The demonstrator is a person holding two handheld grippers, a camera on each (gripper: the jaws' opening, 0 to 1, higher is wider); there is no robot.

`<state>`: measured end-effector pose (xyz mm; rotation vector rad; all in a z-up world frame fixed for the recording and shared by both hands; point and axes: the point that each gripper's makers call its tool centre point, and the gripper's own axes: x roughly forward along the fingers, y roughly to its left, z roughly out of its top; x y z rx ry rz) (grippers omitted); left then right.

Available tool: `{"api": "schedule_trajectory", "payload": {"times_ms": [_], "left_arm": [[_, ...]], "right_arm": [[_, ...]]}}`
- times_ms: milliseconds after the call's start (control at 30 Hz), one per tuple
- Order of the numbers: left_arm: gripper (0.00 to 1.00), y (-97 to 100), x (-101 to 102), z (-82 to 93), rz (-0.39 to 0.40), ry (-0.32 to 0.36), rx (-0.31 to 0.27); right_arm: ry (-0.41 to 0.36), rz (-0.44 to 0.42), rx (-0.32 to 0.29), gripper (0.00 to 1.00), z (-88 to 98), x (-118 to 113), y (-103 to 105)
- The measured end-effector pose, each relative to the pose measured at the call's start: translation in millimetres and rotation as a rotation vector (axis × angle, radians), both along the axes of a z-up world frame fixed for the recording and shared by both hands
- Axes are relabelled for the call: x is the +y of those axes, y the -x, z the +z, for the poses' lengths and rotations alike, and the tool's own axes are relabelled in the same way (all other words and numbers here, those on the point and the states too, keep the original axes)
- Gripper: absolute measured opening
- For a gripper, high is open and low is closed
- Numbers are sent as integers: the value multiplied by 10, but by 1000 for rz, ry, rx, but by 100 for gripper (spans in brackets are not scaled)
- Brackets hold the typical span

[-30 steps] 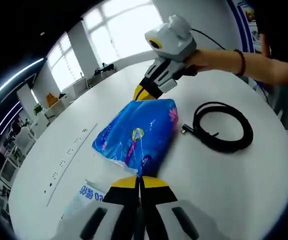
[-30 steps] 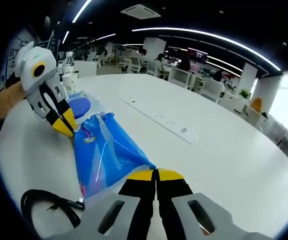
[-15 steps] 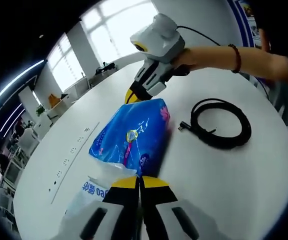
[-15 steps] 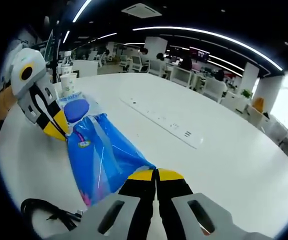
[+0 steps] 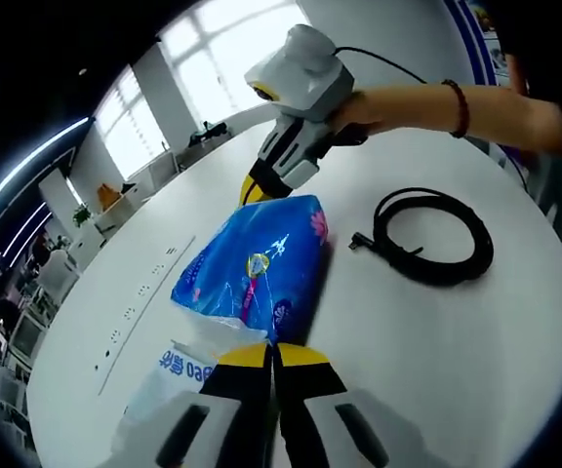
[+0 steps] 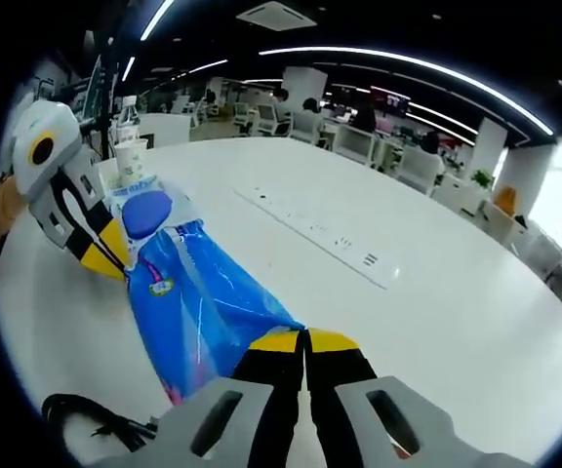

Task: Arrange the tabletop items into an orderly group along one side of the table until the central work area is clear of visible clutter.

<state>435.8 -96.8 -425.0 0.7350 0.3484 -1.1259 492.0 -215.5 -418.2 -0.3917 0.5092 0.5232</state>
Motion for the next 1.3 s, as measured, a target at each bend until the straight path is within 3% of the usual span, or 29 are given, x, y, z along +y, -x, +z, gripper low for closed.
{"api": "schedule_trajectory", "payload": {"times_ms": [233, 300, 333, 367, 400, 567, 633, 867, 1033, 1200, 1300], "left_arm": [[1, 7, 3, 10, -5, 2, -8], [7, -13, 1, 33, -10, 5, -29], [15, -30, 4, 45, -3, 13, -40], [17, -23, -17, 60, 11, 50, -14], [19, -6, -21, 64, 0, 57, 4], [24, -31, -6, 37, -1, 41, -12], [33, -46, -1, 40, 5, 45, -18], [47, -77, 34, 39, 18, 57, -19], [73, -124, 14, 103, 51, 123, -21], [100, -147, 44, 108, 60, 130, -27], [100, -140, 59, 138, 57, 150, -33]], "right_arm": [[-11, -11, 7, 0, -22, -3, -8], [-13, -21, 5, 0, -4, -21, -11], [-25, -27, 4, 0, 14, -27, -11], [-39, -33, 2, 0, 28, -28, -10], [-39, -35, 2, 1, 27, -28, -7], [-68, -64, -2, 14, 57, -69, 1], [-78, -77, -12, 20, 71, -91, -5], [-89, -101, -30, 32, 82, -146, -11], [-95, -122, -34, 44, 79, -191, -10], [-108, -156, -53, 61, 82, -254, -14], [-122, -170, -56, 67, 86, -282, 4]]}}
